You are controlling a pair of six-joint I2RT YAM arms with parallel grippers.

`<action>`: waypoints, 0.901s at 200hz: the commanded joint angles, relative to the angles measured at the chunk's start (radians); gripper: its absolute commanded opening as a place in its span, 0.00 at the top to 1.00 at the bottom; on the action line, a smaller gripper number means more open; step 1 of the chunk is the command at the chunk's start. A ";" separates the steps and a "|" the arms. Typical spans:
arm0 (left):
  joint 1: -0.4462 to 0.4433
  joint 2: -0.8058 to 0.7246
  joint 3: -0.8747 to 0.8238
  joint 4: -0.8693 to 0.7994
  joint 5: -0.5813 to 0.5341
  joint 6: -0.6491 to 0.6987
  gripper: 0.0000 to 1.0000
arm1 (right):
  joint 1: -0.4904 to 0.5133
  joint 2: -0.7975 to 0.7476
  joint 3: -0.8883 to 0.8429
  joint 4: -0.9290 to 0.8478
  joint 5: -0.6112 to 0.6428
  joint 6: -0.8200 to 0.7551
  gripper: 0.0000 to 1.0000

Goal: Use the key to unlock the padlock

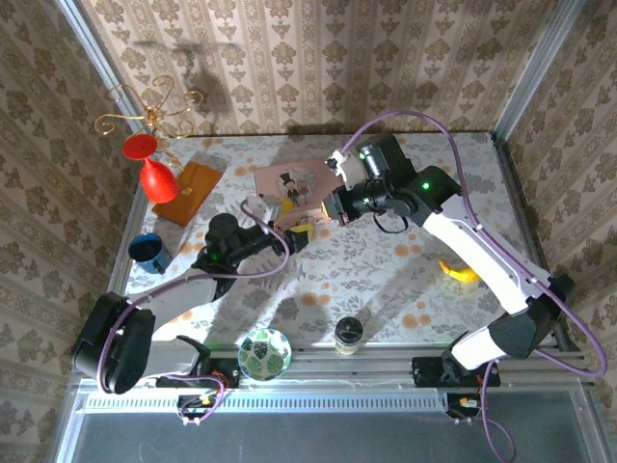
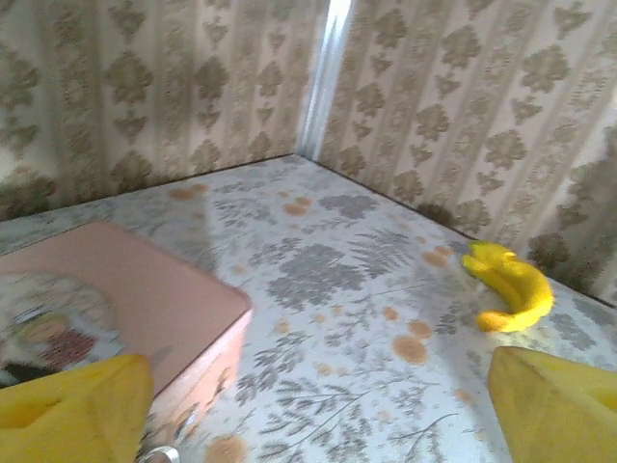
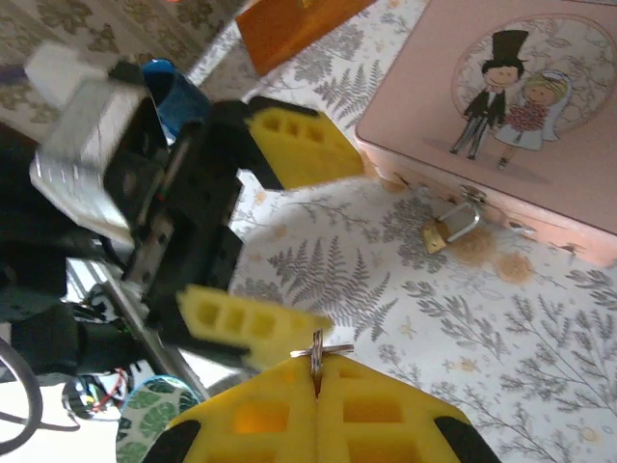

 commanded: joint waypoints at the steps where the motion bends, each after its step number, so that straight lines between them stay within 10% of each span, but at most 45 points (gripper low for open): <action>1: -0.049 0.000 0.029 0.086 -0.004 0.134 0.14 | -0.001 -0.022 -0.026 0.042 -0.058 0.052 1.00; 180: -0.167 0.130 0.087 0.286 -0.169 0.219 0.65 | -0.001 -0.058 -0.112 0.136 -0.081 0.104 1.00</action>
